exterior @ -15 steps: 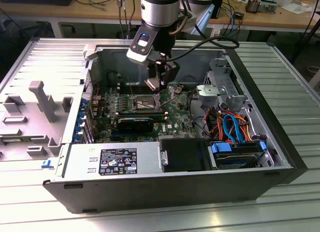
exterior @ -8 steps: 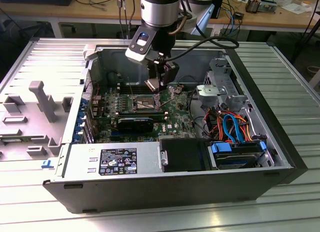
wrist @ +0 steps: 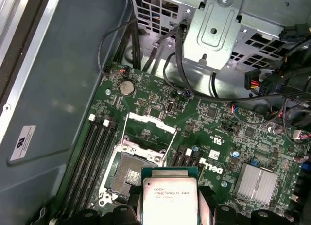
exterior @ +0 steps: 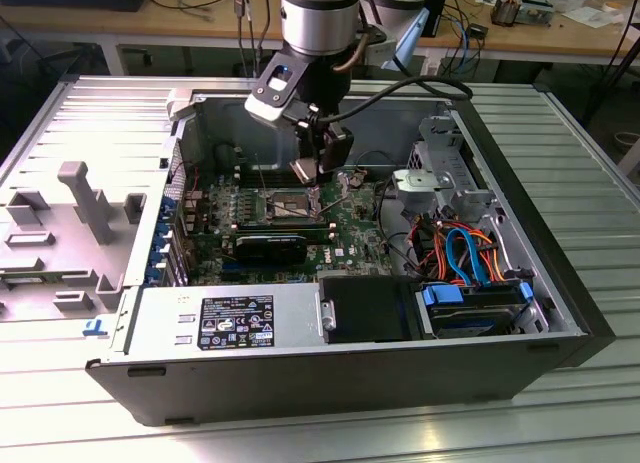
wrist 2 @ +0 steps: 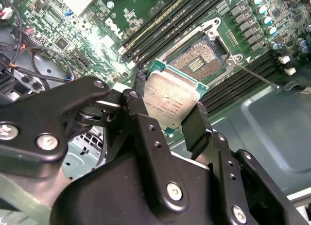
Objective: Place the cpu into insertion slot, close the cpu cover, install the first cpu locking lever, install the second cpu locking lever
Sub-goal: 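Place the cpu into insertion slot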
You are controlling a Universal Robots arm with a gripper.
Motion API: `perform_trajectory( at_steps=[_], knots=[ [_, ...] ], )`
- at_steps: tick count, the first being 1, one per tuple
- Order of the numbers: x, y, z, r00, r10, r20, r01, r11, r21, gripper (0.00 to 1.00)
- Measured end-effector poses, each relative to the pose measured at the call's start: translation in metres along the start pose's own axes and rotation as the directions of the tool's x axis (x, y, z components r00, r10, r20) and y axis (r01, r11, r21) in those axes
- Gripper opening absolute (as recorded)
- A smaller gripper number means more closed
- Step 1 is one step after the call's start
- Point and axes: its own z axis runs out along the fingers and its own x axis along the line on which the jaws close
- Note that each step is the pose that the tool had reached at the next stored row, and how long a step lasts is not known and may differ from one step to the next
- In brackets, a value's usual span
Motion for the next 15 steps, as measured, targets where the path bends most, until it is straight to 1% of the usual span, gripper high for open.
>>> perform_trajectory(
  at_steps=[3, 13, 15],
  knots=[
    [0.0011, 0.0004, 0.0008, 0.9999, 0.012, 0.0008, -0.012, 0.9999, 0.0003, 0.55],
    [0.0012, 0.0004, 0.0031, 0.9997, 0.024, 0.0011, -0.024, 0.9997, 0.0002, 0.55],
    [0.0012, 0.0003, 0.0038, 0.9994, 0.034, 0.0015, -0.034, 0.9994, 0.0003, 0.55]
  ],
)
